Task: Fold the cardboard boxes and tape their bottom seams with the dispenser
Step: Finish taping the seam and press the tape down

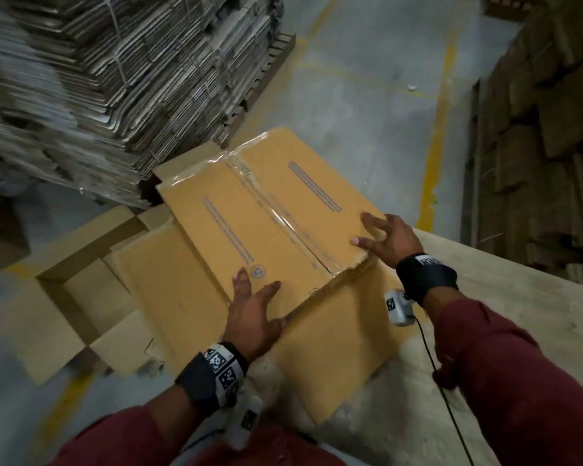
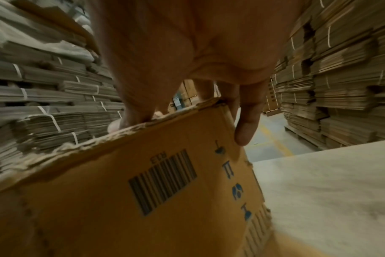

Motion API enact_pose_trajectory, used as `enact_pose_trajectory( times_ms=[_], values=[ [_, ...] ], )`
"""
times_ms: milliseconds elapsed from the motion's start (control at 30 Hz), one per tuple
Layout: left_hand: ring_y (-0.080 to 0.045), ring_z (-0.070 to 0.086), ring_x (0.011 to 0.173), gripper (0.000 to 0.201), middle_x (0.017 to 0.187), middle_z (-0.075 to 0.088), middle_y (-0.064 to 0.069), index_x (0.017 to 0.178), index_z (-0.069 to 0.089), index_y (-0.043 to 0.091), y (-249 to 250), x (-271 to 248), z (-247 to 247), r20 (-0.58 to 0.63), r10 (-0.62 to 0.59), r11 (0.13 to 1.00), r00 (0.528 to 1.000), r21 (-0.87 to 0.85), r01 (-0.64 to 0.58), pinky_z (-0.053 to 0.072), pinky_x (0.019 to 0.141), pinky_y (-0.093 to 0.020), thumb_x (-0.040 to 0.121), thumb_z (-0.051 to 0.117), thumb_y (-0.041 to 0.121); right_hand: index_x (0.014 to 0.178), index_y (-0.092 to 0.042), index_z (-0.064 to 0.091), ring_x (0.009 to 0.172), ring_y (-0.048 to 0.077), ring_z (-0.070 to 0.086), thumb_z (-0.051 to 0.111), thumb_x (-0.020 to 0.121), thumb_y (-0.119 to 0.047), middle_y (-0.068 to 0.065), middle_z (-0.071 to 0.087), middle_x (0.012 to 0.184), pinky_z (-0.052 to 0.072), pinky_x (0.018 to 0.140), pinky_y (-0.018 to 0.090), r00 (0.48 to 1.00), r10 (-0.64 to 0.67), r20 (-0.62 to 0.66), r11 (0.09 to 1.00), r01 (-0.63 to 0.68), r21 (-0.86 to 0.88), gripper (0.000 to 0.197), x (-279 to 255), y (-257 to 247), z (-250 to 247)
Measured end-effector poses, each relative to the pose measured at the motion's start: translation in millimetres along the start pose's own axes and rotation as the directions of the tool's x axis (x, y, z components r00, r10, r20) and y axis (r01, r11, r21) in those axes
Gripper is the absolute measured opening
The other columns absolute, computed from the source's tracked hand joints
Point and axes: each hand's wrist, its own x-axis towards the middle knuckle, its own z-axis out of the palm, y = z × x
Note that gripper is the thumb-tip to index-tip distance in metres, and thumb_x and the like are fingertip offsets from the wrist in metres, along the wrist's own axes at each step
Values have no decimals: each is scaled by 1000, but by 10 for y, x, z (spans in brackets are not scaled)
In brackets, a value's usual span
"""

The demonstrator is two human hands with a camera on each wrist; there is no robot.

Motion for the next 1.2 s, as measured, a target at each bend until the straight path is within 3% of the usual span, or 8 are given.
enact_pose_trajectory(
  times_ms=[200, 367, 500, 667, 833, 933, 1067, 1200],
  values=[
    [-30, 14, 159, 56, 171, 17, -12, 144, 61, 28, -309, 349, -191, -14, 219, 974, 976, 62, -218, 31, 120, -59, 90, 76, 27, 144, -58, 41, 132, 37, 50, 42, 67, -97, 13, 32, 153, 47, 106, 49, 999, 22, -36, 988, -27, -151, 86, -511, 273, 110],
    [-33, 32, 152, 46, 162, 37, -15, 135, 69, 18, -429, 475, -434, -42, 395, 914, 918, 120, -388, 39, 117, -54, 89, 66, 9, 150, -56, 30, 121, 38, 54, 51, 74, -89, 11, 35, 143, 54, 90, 48, 998, 38, -41, 945, -49, -324, 85, -1011, 387, 205],
    [-27, 41, 148, 47, 158, 44, -10, 130, 73, 21, -454, 272, -446, -6, 437, 889, 899, 153, -431, 45, 114, -50, 86, 63, 33, 153, -54, 23, 109, 39, 61, 49, 84, -81, 15, 37, 140, 56, 85, 46, 994, 88, -57, 921, -103, -375, 79, -1467, 489, 362],
    [-23, 26, 156, 71, 167, 30, -3, 144, 60, 29, -493, 35, -238, 48, 402, 877, 914, 266, -400, 30, 121, -61, 81, 55, 61, 155, -54, 21, 117, 39, 60, 58, 90, -67, 17, 36, 151, 56, 89, 43, 991, 102, -84, 936, -124, -330, 76, -1789, 555, 456],
    [-27, 14, 159, 86, 170, 23, -7, 157, 41, 24, -108, -123, 57, 104, 510, 779, 854, 367, -509, 7, 124, -63, 85, 37, 71, 159, -51, 5, 127, 25, 59, 75, 78, -67, 4, 57, 146, 50, 103, 45, 984, 118, -136, 993, -121, -12, 108, -2033, 754, 230],
    [-26, 9, 160, 89, 171, 18, -8, 161, 33, 19, 172, -174, 286, 118, 559, 747, 820, 358, -561, 7, 127, -59, 87, 34, 69, 159, -39, 23, 123, 25, 61, 72, 73, -75, 3, 60, 142, 52, 100, 43, 949, 270, -162, 963, -270, 18, 105, -2240, 1193, 201],
    [-27, -3, 160, 94, 173, -4, -8, 166, 10, 16, 537, -133, 519, 127, 562, 716, 817, 419, -558, 4, 128, -55, 94, 40, 69, 162, -18, 20, 118, 39, 62, 77, 87, -29, 16, 59, 141, 47, 84, 36, 879, 452, -150, 891, -454, 23, 95, -2277, 1860, 180],
    [-25, -11, 160, 101, 172, -15, -8, 165, -4, 14, 865, -111, 790, 170, 465, 696, 869, 537, -477, -5, 127, -53, 96, 45, 69, 162, -13, 18, 121, 41, 60, 72, 89, -28, 20, 57, 143, 49, 90, 39, 854, 520, -11, 854, -520, -39, 92, -2036, 2394, 254]
  ],
)
